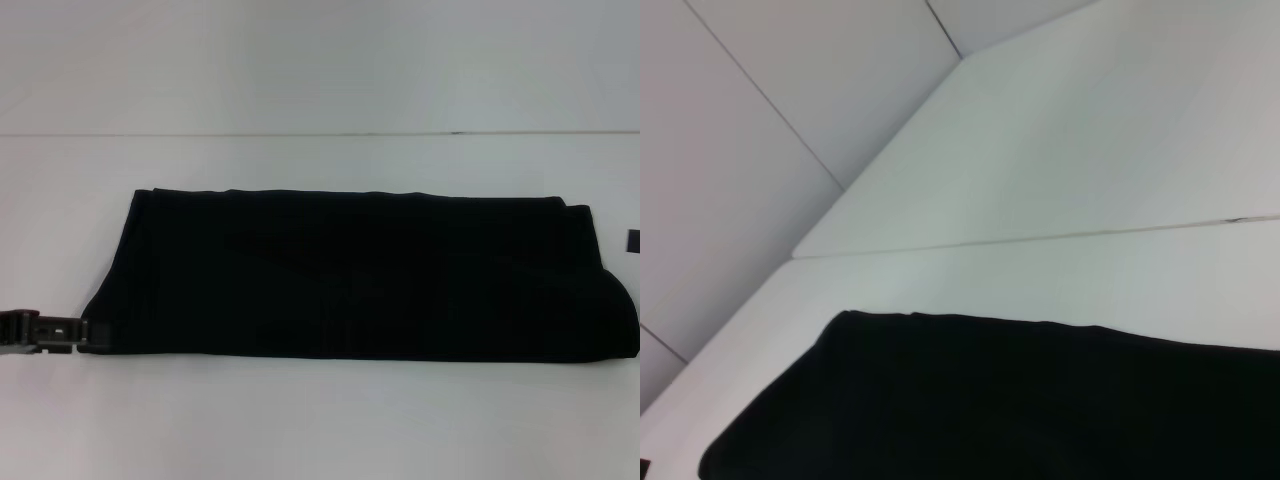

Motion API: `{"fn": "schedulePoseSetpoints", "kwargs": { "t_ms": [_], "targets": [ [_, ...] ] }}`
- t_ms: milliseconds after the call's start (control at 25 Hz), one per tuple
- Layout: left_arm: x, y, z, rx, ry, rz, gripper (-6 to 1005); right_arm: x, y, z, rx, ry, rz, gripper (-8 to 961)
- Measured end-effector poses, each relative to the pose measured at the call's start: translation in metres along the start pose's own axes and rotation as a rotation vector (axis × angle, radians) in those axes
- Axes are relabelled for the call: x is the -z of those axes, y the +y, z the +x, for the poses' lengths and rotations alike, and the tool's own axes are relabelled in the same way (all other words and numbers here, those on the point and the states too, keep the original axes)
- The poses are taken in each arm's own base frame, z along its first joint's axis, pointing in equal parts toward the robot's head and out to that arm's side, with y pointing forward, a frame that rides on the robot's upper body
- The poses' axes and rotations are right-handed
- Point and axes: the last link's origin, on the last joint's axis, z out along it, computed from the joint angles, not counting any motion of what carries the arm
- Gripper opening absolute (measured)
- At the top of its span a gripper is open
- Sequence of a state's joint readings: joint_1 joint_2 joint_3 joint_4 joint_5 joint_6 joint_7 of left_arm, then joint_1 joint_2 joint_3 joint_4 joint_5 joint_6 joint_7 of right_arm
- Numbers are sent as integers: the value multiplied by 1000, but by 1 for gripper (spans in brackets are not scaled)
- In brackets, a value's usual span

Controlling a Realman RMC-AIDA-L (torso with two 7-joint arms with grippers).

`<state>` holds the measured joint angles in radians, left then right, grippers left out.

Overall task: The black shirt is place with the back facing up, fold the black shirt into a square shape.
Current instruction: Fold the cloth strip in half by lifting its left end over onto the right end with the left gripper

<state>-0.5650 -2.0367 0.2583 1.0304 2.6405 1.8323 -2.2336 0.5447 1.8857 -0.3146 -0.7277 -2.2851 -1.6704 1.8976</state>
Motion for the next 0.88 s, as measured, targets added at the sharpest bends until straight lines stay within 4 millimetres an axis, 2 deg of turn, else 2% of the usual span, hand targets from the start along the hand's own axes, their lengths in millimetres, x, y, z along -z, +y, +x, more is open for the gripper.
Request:
{"fn": "schedulePoseSetpoints", "kwargs": {
  "t_ms": [160,600,880],
  "targets": [
    [-6,1,-1,25,-35,-18,785,-13,2,-7,22,19,-4,687],
    [-27,5,9,292,-141,-24,779,-60,19,-21,165,117,-79,712],
    [-44,-5,8,514,-101,-6,781,-65,37,-25,301,131,-190,742]
  ]
}}
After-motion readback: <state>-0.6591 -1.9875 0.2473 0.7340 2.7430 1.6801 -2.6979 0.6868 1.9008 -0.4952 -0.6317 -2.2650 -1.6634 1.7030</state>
